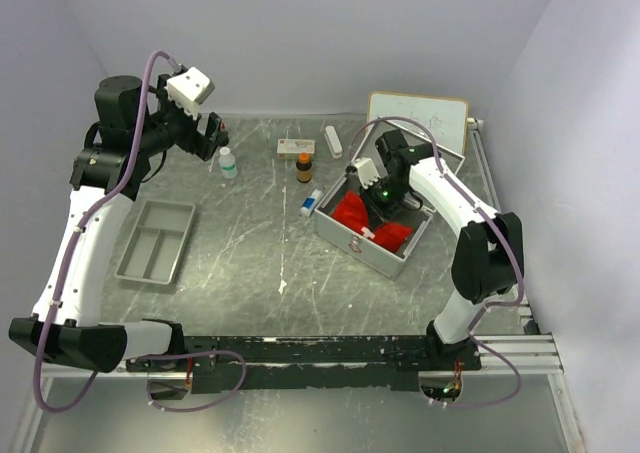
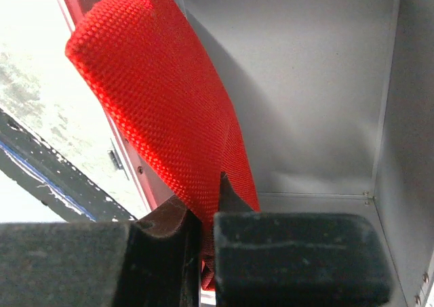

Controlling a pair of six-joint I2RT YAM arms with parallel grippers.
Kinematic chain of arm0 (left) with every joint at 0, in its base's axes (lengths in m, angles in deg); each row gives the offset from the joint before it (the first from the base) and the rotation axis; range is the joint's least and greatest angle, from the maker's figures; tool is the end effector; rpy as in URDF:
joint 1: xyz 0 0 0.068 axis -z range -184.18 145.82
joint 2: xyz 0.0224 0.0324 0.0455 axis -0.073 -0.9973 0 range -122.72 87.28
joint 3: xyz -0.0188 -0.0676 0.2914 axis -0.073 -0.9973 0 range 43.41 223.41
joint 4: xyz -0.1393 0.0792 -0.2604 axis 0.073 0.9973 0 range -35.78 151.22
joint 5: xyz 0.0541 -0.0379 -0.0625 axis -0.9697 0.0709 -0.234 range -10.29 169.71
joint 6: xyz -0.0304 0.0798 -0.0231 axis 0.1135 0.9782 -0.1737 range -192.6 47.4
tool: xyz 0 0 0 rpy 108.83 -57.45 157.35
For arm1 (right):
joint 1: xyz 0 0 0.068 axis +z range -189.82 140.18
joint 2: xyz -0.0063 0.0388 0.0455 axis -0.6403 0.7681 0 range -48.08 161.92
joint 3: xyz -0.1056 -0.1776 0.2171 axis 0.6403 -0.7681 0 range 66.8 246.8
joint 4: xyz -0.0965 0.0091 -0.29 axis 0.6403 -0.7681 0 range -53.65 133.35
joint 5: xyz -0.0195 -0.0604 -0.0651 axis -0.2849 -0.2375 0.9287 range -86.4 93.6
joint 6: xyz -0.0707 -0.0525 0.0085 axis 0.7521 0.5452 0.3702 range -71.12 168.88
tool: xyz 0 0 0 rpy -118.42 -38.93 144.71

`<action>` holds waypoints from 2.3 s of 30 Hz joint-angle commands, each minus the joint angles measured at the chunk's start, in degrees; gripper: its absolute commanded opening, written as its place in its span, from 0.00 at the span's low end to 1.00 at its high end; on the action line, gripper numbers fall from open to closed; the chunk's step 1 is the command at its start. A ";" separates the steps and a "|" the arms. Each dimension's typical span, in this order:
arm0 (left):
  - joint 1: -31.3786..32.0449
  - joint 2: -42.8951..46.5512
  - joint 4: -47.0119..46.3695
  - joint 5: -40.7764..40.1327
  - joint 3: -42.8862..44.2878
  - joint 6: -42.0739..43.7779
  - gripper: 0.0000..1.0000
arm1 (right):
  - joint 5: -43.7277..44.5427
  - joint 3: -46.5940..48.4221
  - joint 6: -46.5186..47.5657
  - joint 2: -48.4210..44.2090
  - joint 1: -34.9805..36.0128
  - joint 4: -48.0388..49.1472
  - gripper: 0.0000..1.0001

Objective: Organize the medicine kit
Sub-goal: Place the medicine pouch inside the medicine box, then pick up the medicine box compartment at the center of the board.

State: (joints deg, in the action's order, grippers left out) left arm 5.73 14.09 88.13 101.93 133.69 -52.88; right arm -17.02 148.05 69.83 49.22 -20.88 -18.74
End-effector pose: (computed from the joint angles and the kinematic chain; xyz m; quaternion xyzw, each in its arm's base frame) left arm 0.3273 -0.0872 0.4934 0.3126 0.7323 -0.1042 0.5960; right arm 0.3548 0.1509 0.2354 -0.3512 0.9136 0.1762 0.1047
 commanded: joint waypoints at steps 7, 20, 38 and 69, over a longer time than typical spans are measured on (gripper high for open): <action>0.00 1.12 0.27 2.51 -0.11 0.84 0.92 | 6.18 0.49 -0.96 3.43 -0.35 3.60 0.12; 0.02 1.27 0.89 5.55 -0.20 1.19 0.92 | 18.28 4.75 -4.27 0.95 -0.43 6.67 0.47; -1.23 6.30 -4.50 -20.33 -12.10 -9.28 0.92 | 24.91 20.27 -25.46 -5.51 0.51 15.01 0.50; -30.10 2.64 2.22 -0.98 -39.53 -4.09 0.85 | 23.63 19.78 -19.98 -7.02 6.73 17.30 0.49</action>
State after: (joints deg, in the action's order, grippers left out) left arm -23.25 16.91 90.93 94.41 94.52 -62.30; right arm 7.96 168.44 48.47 43.82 -13.99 -3.04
